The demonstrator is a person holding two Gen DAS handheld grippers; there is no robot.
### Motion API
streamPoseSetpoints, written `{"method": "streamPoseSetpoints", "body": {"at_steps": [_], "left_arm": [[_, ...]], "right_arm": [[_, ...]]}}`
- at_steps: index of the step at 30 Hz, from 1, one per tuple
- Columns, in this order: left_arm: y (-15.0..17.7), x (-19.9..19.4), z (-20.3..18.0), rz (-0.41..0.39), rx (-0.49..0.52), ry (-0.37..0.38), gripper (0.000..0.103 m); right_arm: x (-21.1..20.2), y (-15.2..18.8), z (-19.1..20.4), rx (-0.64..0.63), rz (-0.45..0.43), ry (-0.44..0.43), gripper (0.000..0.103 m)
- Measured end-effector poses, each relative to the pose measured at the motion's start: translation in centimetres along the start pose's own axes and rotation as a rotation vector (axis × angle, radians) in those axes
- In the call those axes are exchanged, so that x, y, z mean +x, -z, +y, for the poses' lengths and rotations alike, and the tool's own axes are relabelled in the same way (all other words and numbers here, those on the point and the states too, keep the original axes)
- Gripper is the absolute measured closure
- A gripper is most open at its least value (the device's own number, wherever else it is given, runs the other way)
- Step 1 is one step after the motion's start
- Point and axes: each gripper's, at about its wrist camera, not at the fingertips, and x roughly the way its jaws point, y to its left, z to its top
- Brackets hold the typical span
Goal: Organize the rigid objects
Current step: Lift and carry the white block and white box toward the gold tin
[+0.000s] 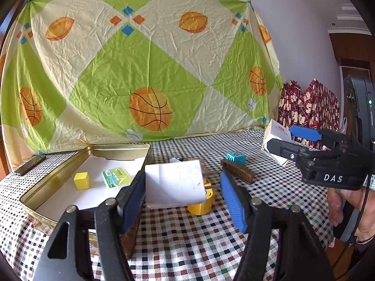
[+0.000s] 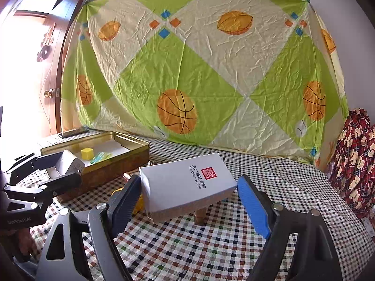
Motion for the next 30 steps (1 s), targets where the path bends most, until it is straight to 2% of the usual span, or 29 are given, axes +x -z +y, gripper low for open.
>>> {"method": "streamPoseSetpoints", "body": {"at_steps": [16, 30], "left_arm": [[0.1, -1.0, 0.4, -0.063, -0.022, -0.011, 0.039], [-0.3, -1.6, 1.2, -0.091, -0.03, -0.04, 0.039]], "right_arm": [[-0.9, -0.2, 0.1, 0.027, -0.068, -0.001, 0.018], [-0.7, -0.4, 0.2, 0.09, -0.079, -0.028, 0.018]]}}
